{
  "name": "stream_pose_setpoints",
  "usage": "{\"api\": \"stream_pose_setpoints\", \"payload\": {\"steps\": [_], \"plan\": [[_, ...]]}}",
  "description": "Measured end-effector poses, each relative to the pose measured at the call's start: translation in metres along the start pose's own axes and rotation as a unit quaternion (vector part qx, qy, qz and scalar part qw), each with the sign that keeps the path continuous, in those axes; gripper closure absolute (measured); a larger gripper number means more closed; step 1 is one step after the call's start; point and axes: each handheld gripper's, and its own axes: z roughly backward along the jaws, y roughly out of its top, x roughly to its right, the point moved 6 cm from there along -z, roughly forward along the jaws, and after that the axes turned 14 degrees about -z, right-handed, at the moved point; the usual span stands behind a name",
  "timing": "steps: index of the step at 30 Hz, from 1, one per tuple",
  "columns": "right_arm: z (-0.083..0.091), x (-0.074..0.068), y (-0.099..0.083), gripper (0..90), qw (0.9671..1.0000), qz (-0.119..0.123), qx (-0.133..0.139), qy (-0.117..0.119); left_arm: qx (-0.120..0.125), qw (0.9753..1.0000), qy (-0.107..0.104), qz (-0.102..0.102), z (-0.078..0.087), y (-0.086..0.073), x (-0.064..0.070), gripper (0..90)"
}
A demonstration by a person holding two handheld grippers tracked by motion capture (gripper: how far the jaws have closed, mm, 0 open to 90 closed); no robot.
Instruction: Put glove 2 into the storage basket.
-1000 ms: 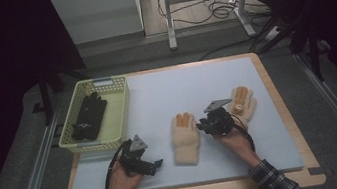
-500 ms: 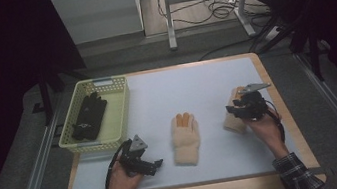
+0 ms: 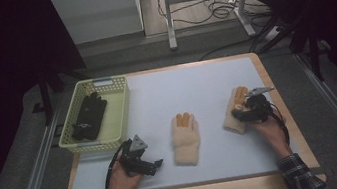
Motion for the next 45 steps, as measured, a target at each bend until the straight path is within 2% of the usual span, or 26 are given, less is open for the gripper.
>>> {"api": "stream_pose_setpoints", "payload": {"steps": [1,2,3,4,5,10,15,18,19,22,23,24,25,26,28,30,31,32,34,36,37,38,39,41,42,45], "plan": [[-0.001,0.0,0.0,33.8,1.0,0.004,0.004,0.0,0.0,1.0,0.0,0.0,0.0,0.0,0.0,1.3],[-0.001,-0.001,0.001,46.4,1.0,0.003,0.004,0.0,0.0,1.0,0.0,0.0,0.0,0.0,0.0,1.3],[0.0,-0.002,0.002,54.9,1.0,0.001,0.003,0.005,0.0,1.0,0.0,0.0,0.0,0.0,0.0,1.3],[0.0,-0.002,0.002,54.9,1.0,0.001,0.003,0.005,0.0,1.0,0.0,0.0,0.0,0.0,0.0,1.3],[0.001,-0.003,0.002,58.8,1.0,0.001,-0.001,0.003,0.0,1.0,0.0,0.0,0.0,0.0,0.0,1.3],[0.005,-0.006,0.0,60.6,0.9999,0.008,0.006,-0.002,0.0,1.0,0.0,0.0,0.0,0.0,0.0,1.3],[0.018,-0.009,0.003,60.6,0.9996,-0.001,0.021,0.017,0.0,1.0,0.0,0.0,0.0,0.0,0.0,1.3],[0.028,-0.016,0.006,60.6,0.9991,0.001,0.03,0.031,0.0,1.0,0.0,0.0,0.0,0.0,0.0,1.3],[0.035,-0.022,0.008,60.6,0.9987,0.006,0.032,0.038,0.0,1.0,0.0,0.0,0.0,0.0,0.0,1.3],[0.041,-0.029,0.009,60.5,0.9981,0.011,0.038,0.047,0.0,1.0,0.0,0.0,0.0,0.0,0.0,1.3],[0.046,-0.036,0.01,60.4,0.9975,0.012,0.04,0.058,0.0,1.0,0.0,0.0,0.0,0.0,0.0,1.3],[0.046,-0.036,0.01,60.4,0.9975,0.012,0.04,0.058,0.0,1.0,0.0,0.0,0.0,0.0,0.0,1.3],[0.05,-0.044,0.011,60.4,0.9967,0.016,0.042,0.068,0.0,1.0,0.0,0.0,0.0,0.0,0.0,1.3],[0.05,-0.044,0.011,60.4,0.9967,0.016,0.042,0.068,0.0,1.0,0.0,0.0,0.0,0.0,0.0,1.3],[0.054,-0.053,0.012,60.3,0.9955,0.018,0.044,0.082,0.0,1.0,0.0,0.0,0.0,0.0,0.0,1.3],[0.057,-0.063,0.013,60.3,0.9942,0.021,0.044,0.096,0.0,1.0,0.0,0.0,0.0,0.0,0.0,1.3],[0.059,-0.075,0.014,60.3,0.9928,0.027,0.044,0.108,0.0,1.0,0.0,0.0,0.0,0.0,0.0,1.3],[0.059,-0.075,0.014,60.3,0.9928,0.027,0.044,0.108,0.0,1.0,0.0,-0.001,0.0,0.0,0.0,1.3],[0.06,-0.087,0.016,60.3,0.9914,0.035,0.042,0.119,0.0,1.0,0.0,-0.001,0.0,0.0,0.0,1.3],[0.06,-0.1,0.017,60.2,0.9895,0.042,0.041,0.132,0.0,1.0,0.0,-0.001,0.0,0.0,0.0,1.3],[0.059,-0.113,0.018,60.2,0.9875,0.048,0.037,0.146,0.001,1.0,0.001,0.0,0.0,0.0,0.0,1.3],[0.058,-0.119,0.018,60.2,0.9865,0.051,0.036,0.152,0.001,1.0,0.001,0.0,0.0,0.0,0.0,1.3],[0.058,-0.119,0.018,60.2,0.9865,0.051,0.036,0.152,0.001,1.0,0.001,0.0,0.0,0.0,0.0,1.3],[0.056,-0.132,0.019,60.1,0.9844,0.059,0.032,0.163,0.001,1.0,0.001,0.0,0.0,0.0,0.0,1.3],[0.054,-0.144,0.02,60.0,0.9821,0.064,0.027,0.175,0.001,1.0,0.001,0.0,0.0,0.0,0.0,1.3],[0.051,-0.157,0.02,60.0,0.9796,0.068,0.021,0.188,0.001,1.0,0.001,0.0,0.0,0.0,0.0,1.3]]}}
